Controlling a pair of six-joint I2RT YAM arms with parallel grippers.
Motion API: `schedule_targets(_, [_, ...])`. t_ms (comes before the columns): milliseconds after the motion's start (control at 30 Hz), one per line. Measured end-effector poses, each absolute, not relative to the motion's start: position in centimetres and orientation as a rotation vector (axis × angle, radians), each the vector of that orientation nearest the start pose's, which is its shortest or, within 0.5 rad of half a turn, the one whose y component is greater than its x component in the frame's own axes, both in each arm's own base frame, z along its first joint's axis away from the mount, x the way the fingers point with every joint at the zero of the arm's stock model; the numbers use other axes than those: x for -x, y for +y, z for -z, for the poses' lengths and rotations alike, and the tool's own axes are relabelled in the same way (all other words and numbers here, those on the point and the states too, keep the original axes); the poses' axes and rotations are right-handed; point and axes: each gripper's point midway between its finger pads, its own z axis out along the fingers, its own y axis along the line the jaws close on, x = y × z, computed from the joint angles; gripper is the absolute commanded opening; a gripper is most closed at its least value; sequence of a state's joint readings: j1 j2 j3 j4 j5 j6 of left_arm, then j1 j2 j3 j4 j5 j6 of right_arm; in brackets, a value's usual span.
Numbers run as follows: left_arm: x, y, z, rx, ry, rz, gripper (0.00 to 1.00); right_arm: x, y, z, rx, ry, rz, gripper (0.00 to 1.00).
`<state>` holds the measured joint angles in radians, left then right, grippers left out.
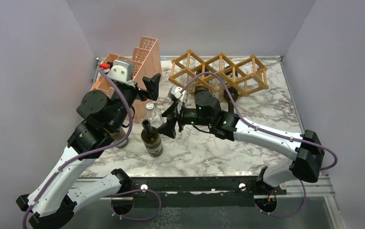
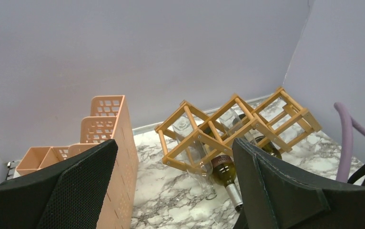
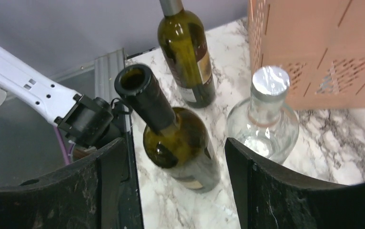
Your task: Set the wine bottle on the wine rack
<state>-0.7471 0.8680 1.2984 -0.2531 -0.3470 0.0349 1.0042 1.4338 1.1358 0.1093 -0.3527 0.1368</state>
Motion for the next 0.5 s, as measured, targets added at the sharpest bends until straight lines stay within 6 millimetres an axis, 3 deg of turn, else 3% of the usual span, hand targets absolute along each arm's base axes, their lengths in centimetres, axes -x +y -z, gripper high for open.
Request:
schedule_targets(267, [-24.3,-14.1,-48.5,-0.243,1.348,0.359,0.96,-19.2,45.8,-27.1,1.118,1.485,-1.127,0.78])
schedule_targets(500, [-24.0,-13.9,-48.7,-0.239,1.339,0.361,0.96,-18.1,48.2,-26.6,1.203,1.418,-1.205,0.70])
